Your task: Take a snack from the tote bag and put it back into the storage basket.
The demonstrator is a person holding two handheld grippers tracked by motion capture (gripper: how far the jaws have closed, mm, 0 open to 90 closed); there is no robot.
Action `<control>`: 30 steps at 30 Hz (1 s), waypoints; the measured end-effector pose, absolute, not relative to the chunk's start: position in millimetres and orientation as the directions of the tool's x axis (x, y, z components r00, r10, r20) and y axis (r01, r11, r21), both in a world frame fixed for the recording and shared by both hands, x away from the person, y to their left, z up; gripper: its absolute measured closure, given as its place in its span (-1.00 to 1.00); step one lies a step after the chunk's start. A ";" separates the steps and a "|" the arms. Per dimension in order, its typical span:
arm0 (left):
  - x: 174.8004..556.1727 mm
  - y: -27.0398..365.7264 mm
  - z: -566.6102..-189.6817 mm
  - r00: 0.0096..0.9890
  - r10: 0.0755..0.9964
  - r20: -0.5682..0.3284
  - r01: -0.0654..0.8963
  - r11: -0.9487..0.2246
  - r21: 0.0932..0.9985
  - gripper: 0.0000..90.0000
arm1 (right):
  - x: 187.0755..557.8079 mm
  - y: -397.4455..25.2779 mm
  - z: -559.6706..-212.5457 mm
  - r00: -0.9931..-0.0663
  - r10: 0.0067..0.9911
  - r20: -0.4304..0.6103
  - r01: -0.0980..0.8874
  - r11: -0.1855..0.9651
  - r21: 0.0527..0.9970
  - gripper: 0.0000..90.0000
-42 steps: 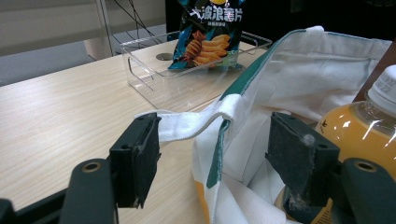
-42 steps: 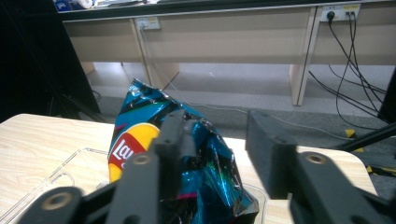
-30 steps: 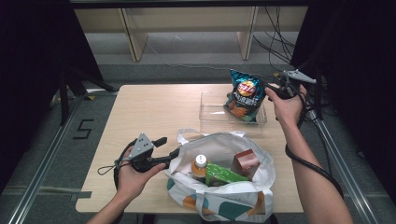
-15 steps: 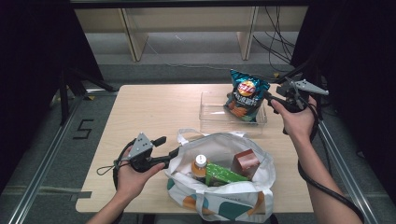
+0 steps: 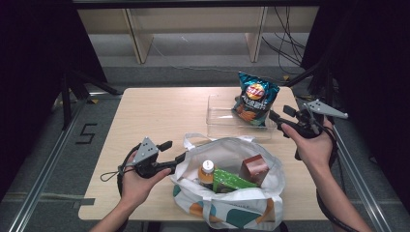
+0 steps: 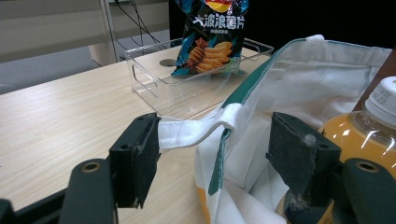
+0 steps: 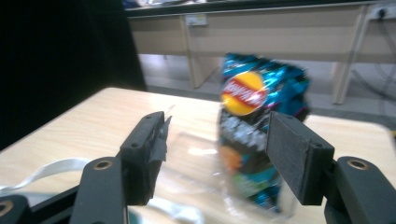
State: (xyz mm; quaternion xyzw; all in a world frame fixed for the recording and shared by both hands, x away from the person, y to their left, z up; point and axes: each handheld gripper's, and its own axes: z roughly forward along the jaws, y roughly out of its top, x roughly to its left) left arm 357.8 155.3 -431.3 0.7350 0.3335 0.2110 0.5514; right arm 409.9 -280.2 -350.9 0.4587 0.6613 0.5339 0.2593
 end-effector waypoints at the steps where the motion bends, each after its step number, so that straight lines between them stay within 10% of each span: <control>1: 357.7 155.3 -431.3 0.688 0.724 -0.057 0.257 -0.170 0.951 -0.26 | 403.9 -278.1 -351.8 -0.449 0.882 0.145 0.334 0.015 0.942 -0.13; 30: 357.3 157.1 -433.0 0.689 0.722 -0.062 0.254 -0.160 0.954 -0.26 | 312.8 -273.2 -360.7 -0.540 0.826 0.159 0.352 0.050 0.935 -0.14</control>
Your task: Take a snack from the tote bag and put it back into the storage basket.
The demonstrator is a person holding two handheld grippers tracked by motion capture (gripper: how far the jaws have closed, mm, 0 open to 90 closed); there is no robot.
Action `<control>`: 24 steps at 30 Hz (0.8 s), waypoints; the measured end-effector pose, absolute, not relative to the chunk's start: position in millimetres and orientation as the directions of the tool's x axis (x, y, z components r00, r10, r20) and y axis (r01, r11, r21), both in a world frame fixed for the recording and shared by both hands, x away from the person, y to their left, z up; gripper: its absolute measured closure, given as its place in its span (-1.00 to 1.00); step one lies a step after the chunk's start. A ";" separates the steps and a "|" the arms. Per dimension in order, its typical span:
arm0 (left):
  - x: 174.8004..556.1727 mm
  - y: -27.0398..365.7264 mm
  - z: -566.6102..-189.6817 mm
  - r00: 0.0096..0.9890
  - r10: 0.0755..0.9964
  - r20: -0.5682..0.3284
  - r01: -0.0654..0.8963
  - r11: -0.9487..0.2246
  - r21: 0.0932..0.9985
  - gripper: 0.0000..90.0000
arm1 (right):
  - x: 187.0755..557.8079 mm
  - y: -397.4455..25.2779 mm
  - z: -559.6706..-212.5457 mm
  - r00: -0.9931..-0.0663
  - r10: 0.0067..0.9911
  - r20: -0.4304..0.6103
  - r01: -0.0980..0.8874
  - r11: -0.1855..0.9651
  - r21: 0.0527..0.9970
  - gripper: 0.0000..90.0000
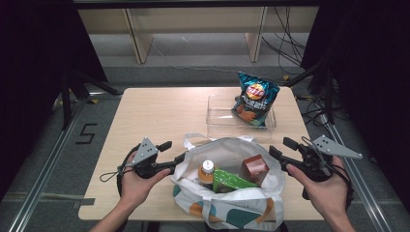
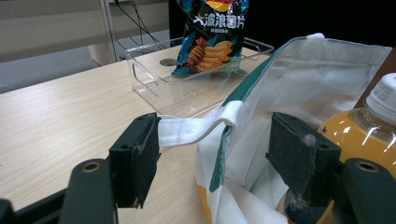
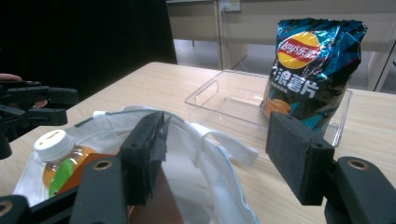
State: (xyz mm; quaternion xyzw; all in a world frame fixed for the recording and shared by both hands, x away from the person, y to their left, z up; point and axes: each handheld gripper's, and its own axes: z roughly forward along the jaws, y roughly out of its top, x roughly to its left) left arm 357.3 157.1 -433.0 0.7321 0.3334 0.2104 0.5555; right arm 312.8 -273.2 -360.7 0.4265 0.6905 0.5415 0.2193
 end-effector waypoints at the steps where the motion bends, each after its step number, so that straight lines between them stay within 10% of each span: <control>1: 357.1 157.1 -432.8 0.689 0.722 -0.063 0.255 -0.160 0.954 -0.26 | 310.0 -271.3 -360.1 -0.533 0.828 0.175 0.365 0.038 0.930 -0.14; 24: 356.0 155.3 -430.0 0.687 0.724 -0.056 0.250 -0.163 0.955 -0.26 | 280.0 -238.5 -370.5 -0.602 0.782 0.163 0.364 0.087 0.927 -0.34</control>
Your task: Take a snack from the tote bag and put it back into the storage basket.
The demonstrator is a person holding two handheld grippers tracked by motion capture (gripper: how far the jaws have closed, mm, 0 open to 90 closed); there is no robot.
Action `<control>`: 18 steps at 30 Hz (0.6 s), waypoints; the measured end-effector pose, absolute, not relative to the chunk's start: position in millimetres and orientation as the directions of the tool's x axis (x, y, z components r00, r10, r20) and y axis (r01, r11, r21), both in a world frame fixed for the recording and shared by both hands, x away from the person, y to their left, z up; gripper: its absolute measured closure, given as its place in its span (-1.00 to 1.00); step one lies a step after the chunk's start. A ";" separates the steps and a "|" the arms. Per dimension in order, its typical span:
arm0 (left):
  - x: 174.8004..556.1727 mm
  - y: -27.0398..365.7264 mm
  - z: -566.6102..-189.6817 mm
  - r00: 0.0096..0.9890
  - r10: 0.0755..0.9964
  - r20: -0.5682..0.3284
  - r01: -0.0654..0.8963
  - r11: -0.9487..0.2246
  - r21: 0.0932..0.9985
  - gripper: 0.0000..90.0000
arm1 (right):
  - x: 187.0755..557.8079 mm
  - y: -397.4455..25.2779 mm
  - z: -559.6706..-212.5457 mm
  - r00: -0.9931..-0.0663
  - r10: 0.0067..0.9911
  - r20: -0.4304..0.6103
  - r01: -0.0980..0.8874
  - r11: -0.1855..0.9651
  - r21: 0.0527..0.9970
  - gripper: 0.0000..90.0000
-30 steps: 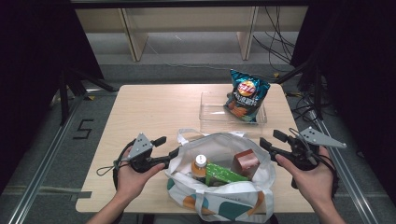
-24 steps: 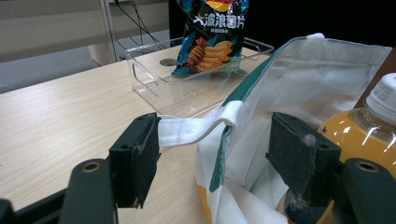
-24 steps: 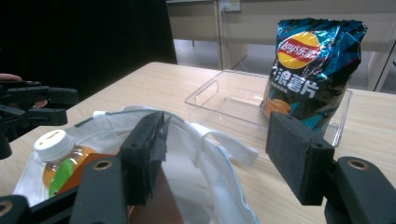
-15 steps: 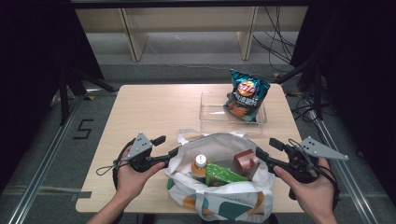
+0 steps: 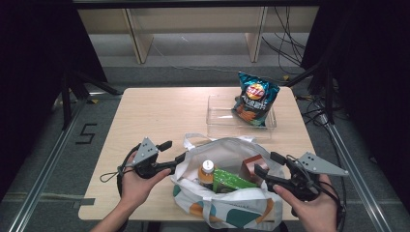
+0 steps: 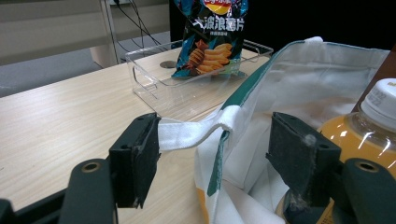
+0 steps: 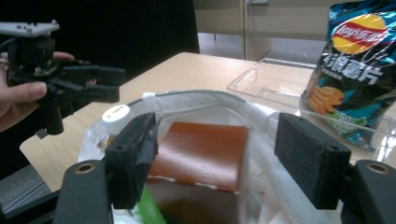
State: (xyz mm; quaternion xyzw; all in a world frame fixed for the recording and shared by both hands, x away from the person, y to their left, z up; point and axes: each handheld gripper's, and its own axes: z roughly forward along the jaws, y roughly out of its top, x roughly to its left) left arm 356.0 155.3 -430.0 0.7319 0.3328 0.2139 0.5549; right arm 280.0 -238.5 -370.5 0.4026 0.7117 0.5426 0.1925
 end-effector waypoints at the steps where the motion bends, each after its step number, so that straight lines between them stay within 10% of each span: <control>1: 356.1 155.4 -430.1 0.687 0.724 -0.056 0.251 -0.164 0.954 -0.26 | 279.4 -235.4 -371.8 -0.607 0.778 0.163 0.368 0.094 0.925 -0.35; 18: 356.4 155.1 -430.2 0.691 0.721 -0.056 0.251 -0.166 0.954 -0.26 | 282.5 -217.2 -391.2 -0.614 0.780 0.116 0.393 0.176 0.902 -0.45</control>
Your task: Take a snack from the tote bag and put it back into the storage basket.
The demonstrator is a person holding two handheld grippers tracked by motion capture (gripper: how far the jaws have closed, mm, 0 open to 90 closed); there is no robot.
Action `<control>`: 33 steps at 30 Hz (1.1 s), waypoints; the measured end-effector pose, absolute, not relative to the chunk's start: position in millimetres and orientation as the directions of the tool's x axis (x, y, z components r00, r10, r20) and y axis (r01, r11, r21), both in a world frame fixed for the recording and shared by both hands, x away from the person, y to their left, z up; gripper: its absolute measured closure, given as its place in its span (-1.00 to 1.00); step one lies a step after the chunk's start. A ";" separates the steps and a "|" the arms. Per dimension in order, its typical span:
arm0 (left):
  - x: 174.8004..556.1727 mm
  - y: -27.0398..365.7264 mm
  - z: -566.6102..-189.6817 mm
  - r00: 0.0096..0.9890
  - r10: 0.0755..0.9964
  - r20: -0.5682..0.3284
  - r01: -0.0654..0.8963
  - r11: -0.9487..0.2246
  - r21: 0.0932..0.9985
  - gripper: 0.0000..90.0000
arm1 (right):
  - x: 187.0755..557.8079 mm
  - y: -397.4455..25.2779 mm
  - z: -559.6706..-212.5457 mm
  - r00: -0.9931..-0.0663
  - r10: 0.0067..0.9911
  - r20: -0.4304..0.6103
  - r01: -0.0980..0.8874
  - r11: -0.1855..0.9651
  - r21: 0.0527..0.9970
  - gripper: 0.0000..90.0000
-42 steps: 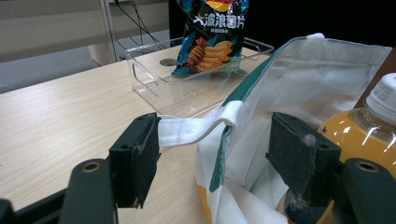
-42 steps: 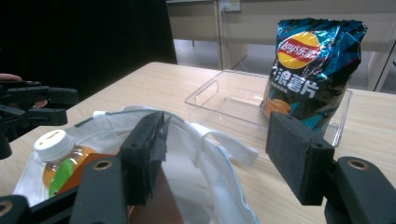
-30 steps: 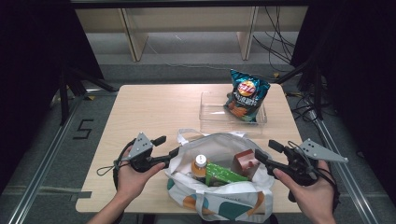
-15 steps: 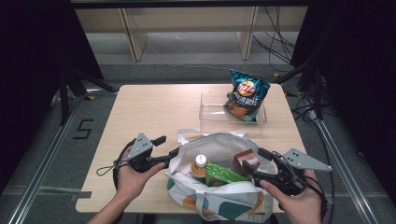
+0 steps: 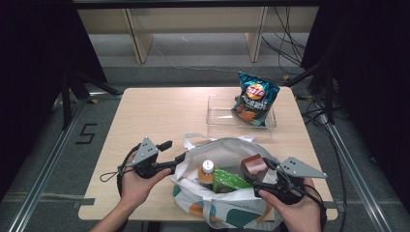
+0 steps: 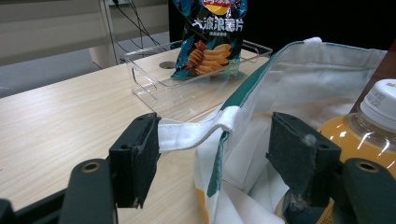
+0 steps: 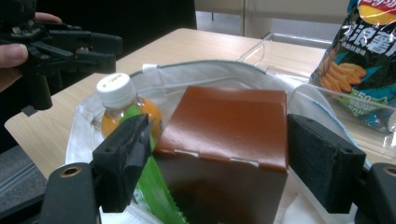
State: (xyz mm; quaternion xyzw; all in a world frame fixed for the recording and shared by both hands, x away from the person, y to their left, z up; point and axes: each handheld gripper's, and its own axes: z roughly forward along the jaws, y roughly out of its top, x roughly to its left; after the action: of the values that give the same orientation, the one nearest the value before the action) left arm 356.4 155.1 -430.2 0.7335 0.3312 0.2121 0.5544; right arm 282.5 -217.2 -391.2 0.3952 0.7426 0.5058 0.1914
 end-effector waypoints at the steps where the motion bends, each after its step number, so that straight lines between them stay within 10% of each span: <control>1: 356.4 154.9 -430.2 0.691 0.721 -0.056 0.251 -0.166 0.954 -0.26 | 280.2 -214.1 -390.8 -0.586 0.795 0.156 0.431 0.143 0.891 -0.46; 33: 356.9 154.9 -430.9 0.694 0.718 -0.058 0.254 -0.169 0.952 -0.26 | 294.4 -205.2 -399.7 -0.560 0.823 0.099 0.415 0.175 0.893 -0.40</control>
State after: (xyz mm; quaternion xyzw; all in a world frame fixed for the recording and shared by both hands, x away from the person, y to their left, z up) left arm 356.9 154.9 -430.9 0.7352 0.3305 0.2093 0.5535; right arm 294.4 -205.2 -399.7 0.4197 0.7374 0.4860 0.2095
